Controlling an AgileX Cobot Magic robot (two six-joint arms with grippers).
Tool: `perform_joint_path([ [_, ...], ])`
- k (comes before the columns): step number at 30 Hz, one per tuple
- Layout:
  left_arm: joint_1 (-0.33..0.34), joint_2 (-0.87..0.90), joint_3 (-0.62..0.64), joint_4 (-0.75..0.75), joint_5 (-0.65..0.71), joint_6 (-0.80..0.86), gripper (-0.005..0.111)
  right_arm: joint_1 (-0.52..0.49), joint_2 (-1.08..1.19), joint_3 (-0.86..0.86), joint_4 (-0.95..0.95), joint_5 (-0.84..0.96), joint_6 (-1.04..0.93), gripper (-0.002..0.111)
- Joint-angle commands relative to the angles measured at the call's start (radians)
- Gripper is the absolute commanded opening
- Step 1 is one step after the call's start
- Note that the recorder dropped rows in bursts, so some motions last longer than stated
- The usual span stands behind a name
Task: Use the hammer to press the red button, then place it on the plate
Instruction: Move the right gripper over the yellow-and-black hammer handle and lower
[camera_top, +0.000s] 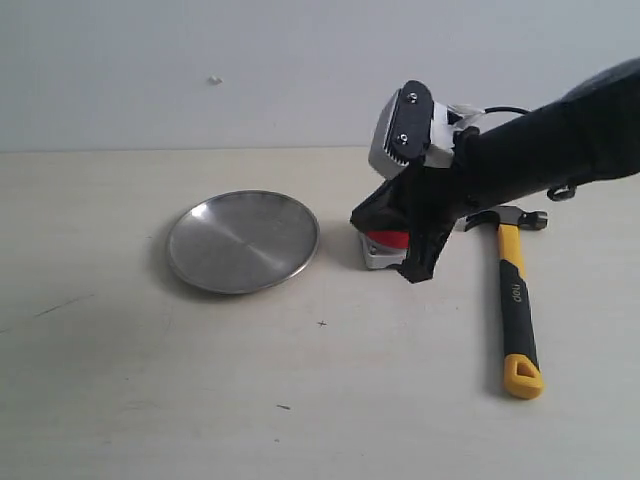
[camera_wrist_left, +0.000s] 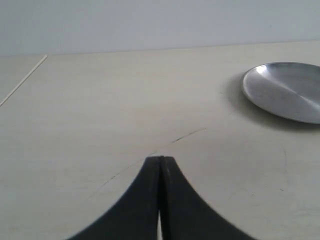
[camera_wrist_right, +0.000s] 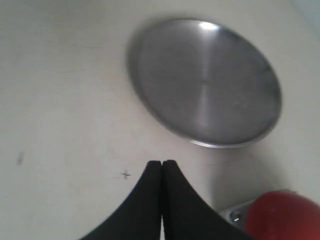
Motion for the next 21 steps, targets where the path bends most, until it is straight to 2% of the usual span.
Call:
perform_joint_path([
  [1,0.002,-0.005,0.0,-0.003,-0.004,-0.003,0.0,-0.08,-0.014,-0.142,-0.491,0.103,0.867,0.0],
  [4,0.002,-0.005,0.0,-0.003,-0.004,-0.003,0.0,-0.159,-0.014,-0.184,-1.005,0.123,1.857,0.0],
  [6,0.002,-0.005,0.0,-0.003,-0.004,-0.003,0.0,-0.165,-0.01,-0.173,-1.144,0.158,2.075,0.0],
  [9,0.002,-0.005,0.0,-0.003,-0.004,-0.003,0.0,-0.165,-0.011,-0.14,-1.211,0.114,2.161,0.009],
  [17,0.002,-0.005,0.0,-0.003,-0.004,-0.003,0.0,-0.165,-0.002,-0.133,-1.13,0.0,2.193,0.05],
  [21,0.002,-0.005,0.0,-0.003,-0.004,-0.003,0.0,-0.165,0.04,-0.144,-1.158,0.009,2.198,0.054],
])
